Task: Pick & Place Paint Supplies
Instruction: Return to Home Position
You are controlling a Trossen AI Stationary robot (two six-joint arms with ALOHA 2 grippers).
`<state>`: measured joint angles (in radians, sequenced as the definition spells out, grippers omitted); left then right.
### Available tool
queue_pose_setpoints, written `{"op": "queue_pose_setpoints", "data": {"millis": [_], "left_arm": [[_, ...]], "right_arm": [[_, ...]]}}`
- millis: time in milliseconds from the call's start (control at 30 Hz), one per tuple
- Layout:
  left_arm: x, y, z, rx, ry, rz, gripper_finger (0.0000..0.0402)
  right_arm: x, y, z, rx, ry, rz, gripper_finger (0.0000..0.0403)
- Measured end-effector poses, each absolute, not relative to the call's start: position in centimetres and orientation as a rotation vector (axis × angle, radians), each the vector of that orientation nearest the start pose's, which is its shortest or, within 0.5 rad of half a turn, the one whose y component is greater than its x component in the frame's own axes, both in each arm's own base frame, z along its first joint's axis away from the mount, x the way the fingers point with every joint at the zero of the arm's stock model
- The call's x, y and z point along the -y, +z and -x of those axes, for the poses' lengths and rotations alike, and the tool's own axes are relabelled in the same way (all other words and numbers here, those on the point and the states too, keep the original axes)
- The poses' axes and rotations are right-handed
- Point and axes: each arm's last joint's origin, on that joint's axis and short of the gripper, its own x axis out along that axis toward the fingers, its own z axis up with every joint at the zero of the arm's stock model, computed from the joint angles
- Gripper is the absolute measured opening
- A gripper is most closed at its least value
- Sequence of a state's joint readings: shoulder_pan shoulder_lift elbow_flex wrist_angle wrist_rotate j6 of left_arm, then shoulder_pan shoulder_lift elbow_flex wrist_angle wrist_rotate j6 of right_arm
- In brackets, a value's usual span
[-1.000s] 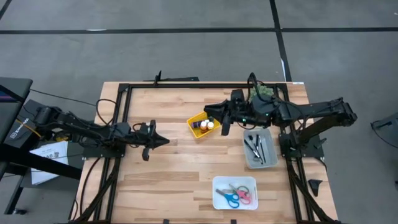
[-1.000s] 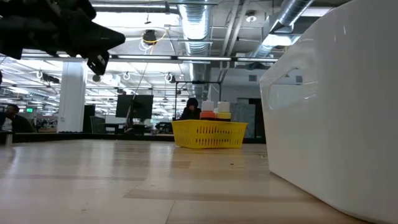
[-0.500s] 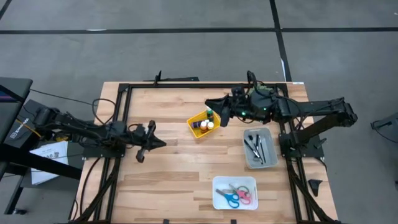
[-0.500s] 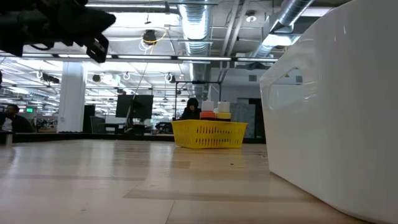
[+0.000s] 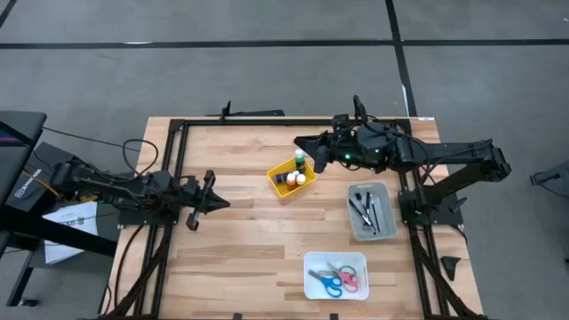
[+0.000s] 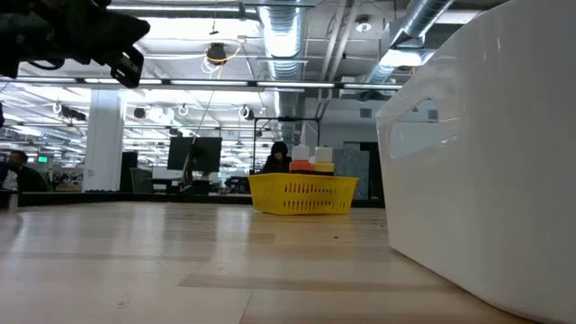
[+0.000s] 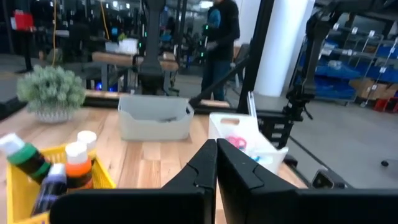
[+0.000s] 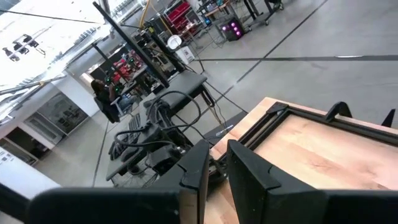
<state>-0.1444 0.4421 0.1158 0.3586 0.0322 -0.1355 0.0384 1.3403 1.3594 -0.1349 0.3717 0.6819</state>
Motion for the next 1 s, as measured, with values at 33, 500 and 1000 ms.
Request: {"op": "queue_pose_setpoints", "data": {"millis": [33,500,1000], "left_arm": [[1.9,19.9,-12.6,0.034,-0.179,0.136,0.0003],[1.5,19.2,-10.5,-0.033,-0.139,0.079,0.0003],[1.0,17.9,-9.2,-0.018,-0.054,-0.018,0.0003]], "right_arm": [[0.0,41.4,-29.8,0.005,-0.361,-0.651,0.0054],[0.3,41.4,-29.8,0.002,-0.369,-0.643,0.0054],[0.2,41.1,-29.8,-0.032,-0.366,-0.637,0.0054]]}}
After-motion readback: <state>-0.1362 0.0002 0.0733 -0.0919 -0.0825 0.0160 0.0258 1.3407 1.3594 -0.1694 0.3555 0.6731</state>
